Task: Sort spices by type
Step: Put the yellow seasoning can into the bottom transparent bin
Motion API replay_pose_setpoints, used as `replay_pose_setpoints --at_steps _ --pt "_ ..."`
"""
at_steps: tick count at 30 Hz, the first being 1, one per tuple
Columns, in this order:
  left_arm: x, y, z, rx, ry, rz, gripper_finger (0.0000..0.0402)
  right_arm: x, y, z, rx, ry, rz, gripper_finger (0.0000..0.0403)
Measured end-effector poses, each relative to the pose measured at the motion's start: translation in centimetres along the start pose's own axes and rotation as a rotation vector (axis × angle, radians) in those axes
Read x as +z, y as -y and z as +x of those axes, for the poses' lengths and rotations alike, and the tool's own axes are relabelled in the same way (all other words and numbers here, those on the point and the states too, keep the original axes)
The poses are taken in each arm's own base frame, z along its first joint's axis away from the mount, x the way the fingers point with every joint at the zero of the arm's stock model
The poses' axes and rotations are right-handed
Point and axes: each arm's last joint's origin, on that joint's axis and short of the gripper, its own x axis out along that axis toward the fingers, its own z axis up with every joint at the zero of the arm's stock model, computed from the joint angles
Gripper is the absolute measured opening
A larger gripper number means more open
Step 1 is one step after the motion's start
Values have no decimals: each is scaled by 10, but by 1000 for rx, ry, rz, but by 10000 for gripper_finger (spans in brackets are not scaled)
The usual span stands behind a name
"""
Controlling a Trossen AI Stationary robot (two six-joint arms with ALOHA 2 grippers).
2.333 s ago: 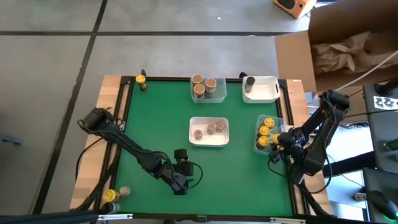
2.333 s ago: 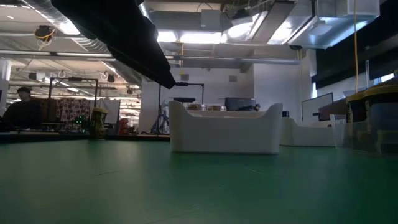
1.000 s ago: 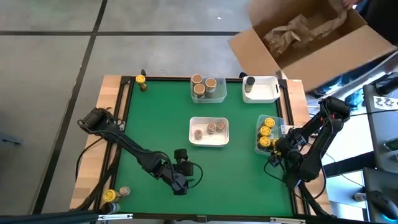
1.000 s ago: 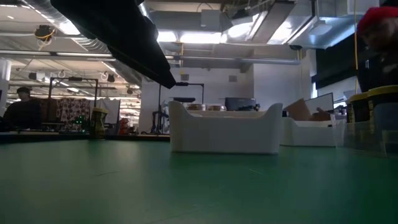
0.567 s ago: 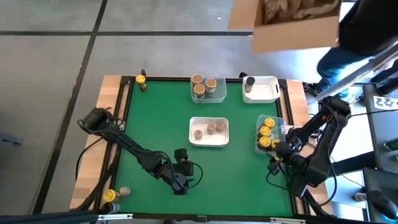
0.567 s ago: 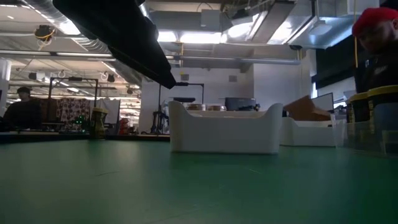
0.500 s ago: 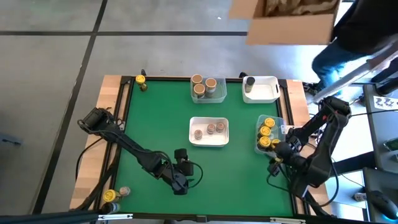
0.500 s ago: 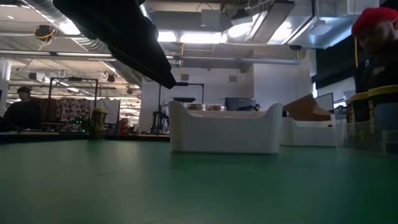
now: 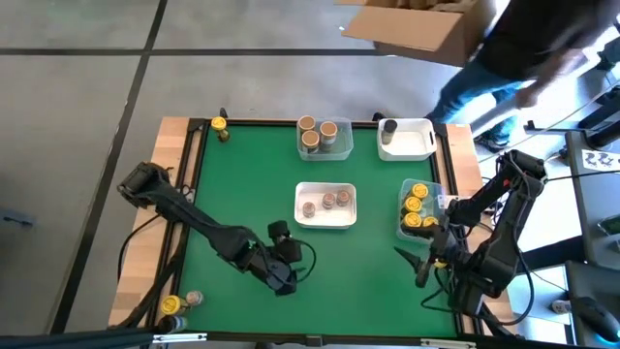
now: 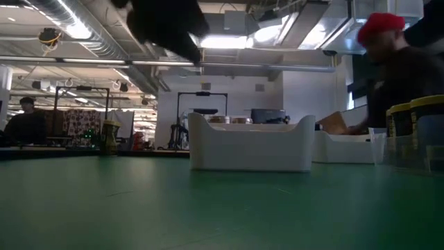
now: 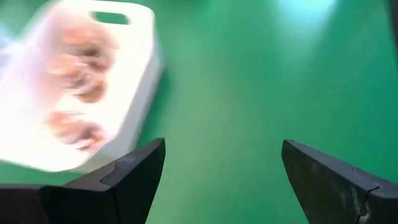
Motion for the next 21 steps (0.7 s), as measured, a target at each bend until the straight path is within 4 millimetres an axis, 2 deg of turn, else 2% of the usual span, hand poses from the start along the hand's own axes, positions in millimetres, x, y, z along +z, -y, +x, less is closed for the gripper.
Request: replay_pose_setpoints --at_steps 5,12,17,21 --pt "14 -27 -35 188 10 -16 319 6 -7 13 -23 63 -15 280" --pt "18 -84 -76 473 10 -84 319 2 -19 42 -108 29 -1 280" --pt "20 -127 -92 651 -7 -138 319 -10 -27 64 -175 -11 -19 280" --pt "24 -154 -96 759 -31 -152 319 -20 -33 81 -223 -40 -29 280"
